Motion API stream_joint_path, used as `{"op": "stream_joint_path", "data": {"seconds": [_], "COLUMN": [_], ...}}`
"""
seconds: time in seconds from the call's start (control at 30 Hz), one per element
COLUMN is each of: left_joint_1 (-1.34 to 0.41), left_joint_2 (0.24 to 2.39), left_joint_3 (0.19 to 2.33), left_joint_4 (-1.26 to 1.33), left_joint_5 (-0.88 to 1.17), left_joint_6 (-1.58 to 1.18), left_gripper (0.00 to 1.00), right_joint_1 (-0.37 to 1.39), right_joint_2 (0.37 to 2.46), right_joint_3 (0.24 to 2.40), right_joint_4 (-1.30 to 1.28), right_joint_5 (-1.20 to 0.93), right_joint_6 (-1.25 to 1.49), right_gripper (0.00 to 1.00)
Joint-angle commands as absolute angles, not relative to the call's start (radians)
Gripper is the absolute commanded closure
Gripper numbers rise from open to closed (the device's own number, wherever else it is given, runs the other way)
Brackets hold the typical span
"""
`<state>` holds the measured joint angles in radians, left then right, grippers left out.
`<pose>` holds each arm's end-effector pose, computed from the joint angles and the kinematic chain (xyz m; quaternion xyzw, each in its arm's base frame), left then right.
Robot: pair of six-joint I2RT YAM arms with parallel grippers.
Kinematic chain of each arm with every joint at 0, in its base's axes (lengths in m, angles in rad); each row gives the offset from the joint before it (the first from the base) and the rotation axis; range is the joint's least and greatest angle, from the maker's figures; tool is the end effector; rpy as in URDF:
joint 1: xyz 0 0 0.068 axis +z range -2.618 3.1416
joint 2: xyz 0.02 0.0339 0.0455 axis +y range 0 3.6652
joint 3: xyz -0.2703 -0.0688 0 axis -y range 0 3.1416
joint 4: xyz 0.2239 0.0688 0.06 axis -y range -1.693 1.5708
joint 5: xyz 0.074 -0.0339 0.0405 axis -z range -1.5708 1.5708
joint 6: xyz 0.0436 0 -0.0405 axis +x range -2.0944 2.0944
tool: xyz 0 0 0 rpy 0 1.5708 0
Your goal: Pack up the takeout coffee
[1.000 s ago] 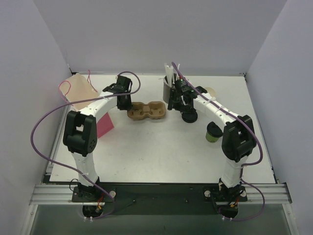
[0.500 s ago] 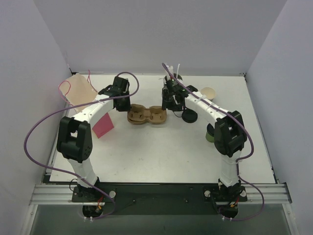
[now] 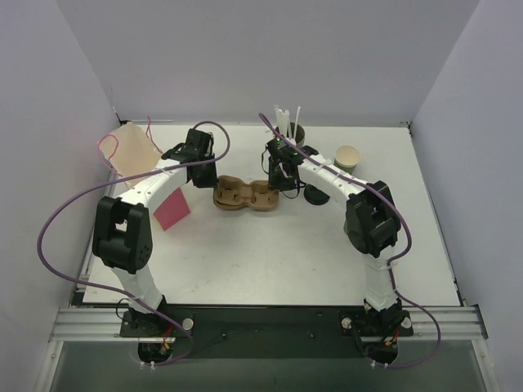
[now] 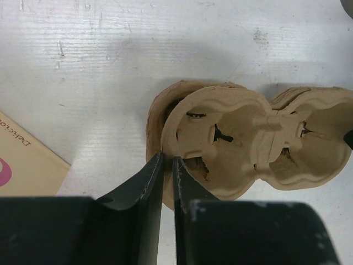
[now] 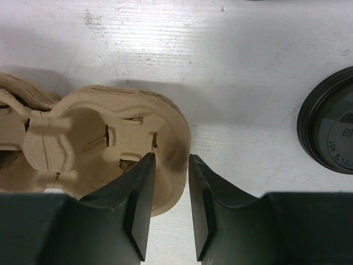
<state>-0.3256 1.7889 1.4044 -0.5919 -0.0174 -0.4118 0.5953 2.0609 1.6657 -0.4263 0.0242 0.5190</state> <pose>0.3550 -0.1190 0.2516 -0.0437 0.9551 -0.0978 0.2761 0.3790 0.2554 0.2351 -0.0311 0.9301 0.1839 0.3165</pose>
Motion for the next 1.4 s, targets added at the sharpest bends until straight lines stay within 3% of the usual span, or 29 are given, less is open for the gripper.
{"op": "stream_joint_path", "data": {"seconds": [0.0, 1.37], "left_joint_1": [-0.313, -0.305], "left_joint_2": [1.733, 1.750], "left_joint_3": [1.401, 1.387], "left_joint_4": [-0.557, -0.545], "left_joint_5": [0.000, 0.014], "left_joint_6": [-0.423, -0.429], "left_gripper": [1.00, 1.00], "right_joint_1": [0.601, 0.614], "right_joint_2": [2.057, 2.106], "right_joint_3": [1.695, 1.692], "right_joint_4": [-0.460, -0.525], "right_joint_5": [0.066, 0.075], "right_joint_6": [0.514, 0.505], "right_gripper": [0.75, 0.81]}}
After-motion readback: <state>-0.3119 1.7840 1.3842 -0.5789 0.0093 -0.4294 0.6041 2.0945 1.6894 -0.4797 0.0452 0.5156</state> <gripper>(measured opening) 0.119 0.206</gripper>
